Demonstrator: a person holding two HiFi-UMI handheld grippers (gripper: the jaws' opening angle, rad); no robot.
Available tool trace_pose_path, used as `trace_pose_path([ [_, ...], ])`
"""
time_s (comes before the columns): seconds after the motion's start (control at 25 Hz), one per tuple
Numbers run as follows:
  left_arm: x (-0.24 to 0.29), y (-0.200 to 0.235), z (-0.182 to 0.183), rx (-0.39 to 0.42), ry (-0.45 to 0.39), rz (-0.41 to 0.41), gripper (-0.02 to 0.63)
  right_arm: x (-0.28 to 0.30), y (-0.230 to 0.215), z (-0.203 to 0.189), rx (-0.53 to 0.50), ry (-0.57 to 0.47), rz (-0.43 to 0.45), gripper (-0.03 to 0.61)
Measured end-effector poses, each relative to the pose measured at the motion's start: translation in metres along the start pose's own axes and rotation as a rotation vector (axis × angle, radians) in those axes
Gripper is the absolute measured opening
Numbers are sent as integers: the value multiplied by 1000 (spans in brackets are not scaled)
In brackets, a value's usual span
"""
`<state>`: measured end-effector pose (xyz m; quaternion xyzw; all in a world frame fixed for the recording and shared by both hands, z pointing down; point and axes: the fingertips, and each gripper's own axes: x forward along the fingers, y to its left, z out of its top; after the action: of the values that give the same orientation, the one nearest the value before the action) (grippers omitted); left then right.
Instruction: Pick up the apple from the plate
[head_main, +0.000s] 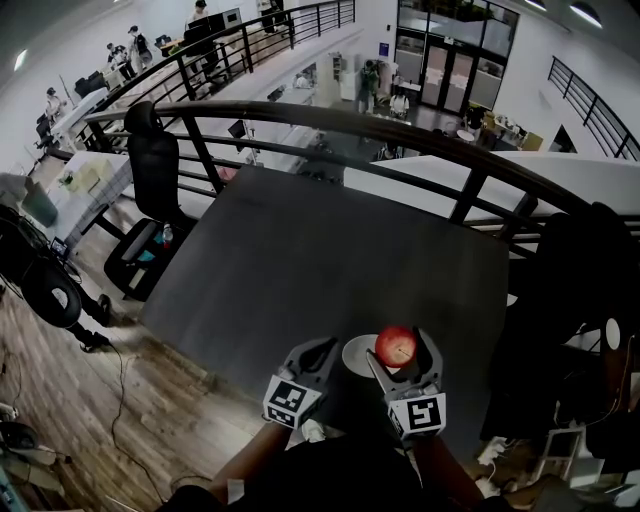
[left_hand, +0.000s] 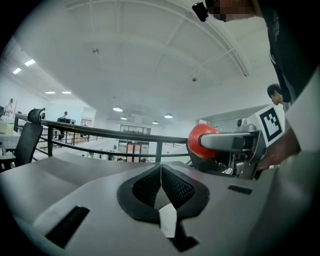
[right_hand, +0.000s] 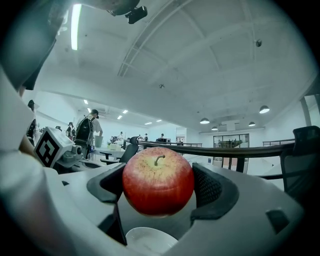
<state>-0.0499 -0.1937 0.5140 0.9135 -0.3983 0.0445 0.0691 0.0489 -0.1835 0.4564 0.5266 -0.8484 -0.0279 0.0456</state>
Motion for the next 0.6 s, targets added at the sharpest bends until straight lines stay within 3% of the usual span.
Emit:
trace_pose_path([
  [0.6, 3, -2, -5, -2, 11, 1, 26, 2, -1, -6, -11, 9, 7, 400],
])
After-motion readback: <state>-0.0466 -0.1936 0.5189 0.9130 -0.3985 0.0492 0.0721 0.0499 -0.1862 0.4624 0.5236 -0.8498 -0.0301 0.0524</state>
